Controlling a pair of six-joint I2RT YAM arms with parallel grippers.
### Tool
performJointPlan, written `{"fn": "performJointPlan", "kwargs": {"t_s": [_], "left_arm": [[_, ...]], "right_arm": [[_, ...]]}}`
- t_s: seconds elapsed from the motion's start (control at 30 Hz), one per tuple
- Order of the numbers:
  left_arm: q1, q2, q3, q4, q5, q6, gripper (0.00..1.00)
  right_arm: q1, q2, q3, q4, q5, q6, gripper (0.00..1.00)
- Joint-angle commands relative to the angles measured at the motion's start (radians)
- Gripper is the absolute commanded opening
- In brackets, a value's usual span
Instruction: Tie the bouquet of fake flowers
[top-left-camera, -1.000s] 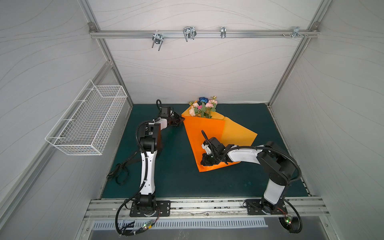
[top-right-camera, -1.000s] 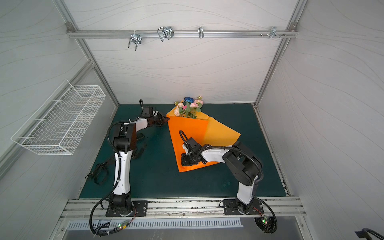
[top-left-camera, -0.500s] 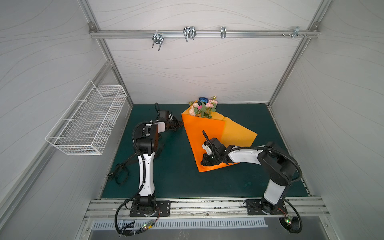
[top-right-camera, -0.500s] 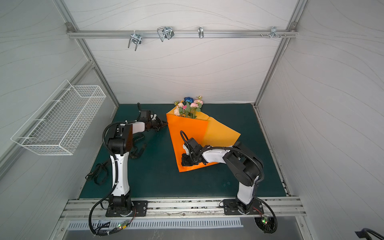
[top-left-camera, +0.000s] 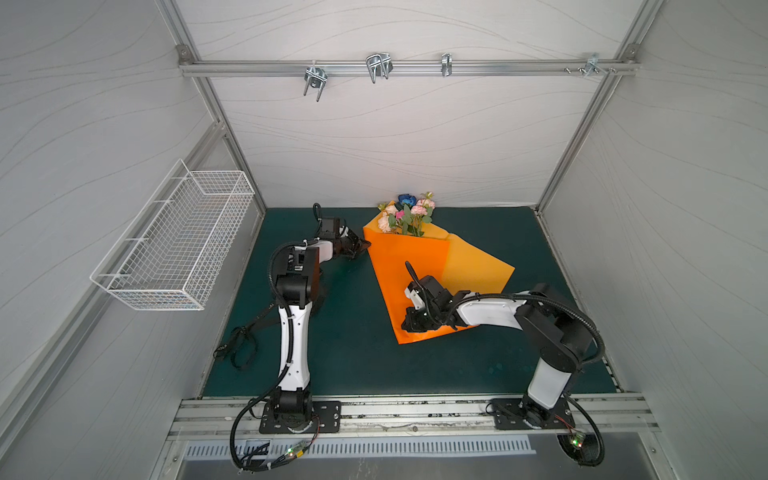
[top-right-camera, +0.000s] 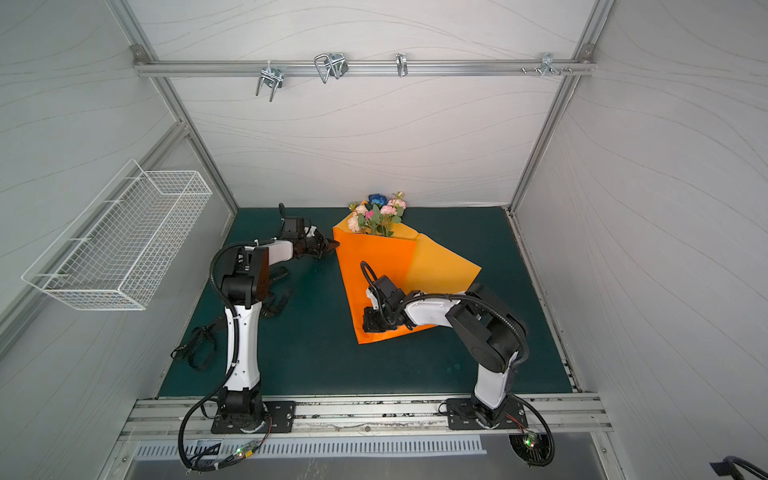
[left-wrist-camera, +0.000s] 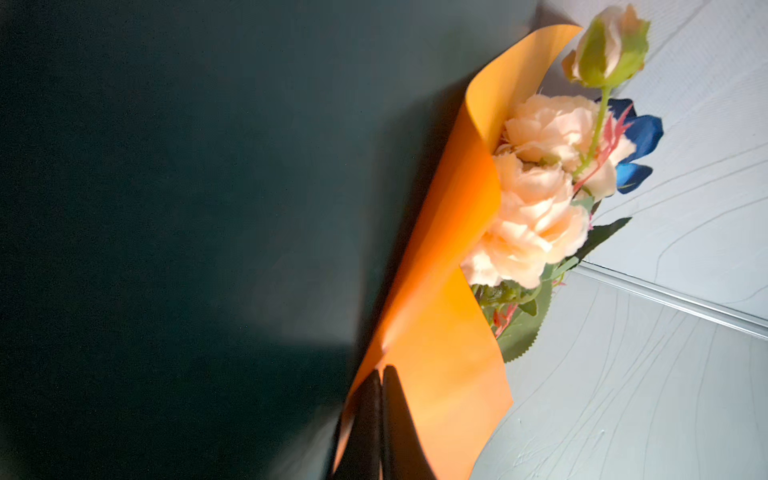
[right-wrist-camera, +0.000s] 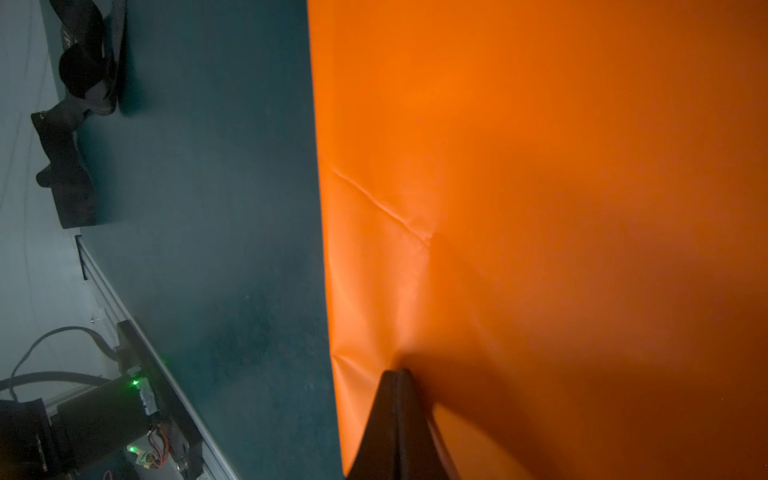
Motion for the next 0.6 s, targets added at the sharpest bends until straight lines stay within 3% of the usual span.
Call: {"fn": "performJointPlan", "kwargs": {"t_s": [0.0, 0.4, 0.57], "left_arm": [[0.021, 0.106, 0.033, -0.077, -0.087, -0.077, 0.05], [0.074, 0.199, 0.138, -0.017, -0.098, -0.231, 0.06], [0.081, 0.120, 0.112, -0.036, -0.125, -0.169, 0.09]], "right_arm": [[-0.004, 0.006, -0.031, -0.097, 0.014, 0.006, 0.02], [-0.008, 0.021, -0.025, -0.097, 0.000, 0.014, 0.02], [-0.010, 0.010, -0.017, -0.103, -0.007, 0.002, 0.02]]}}
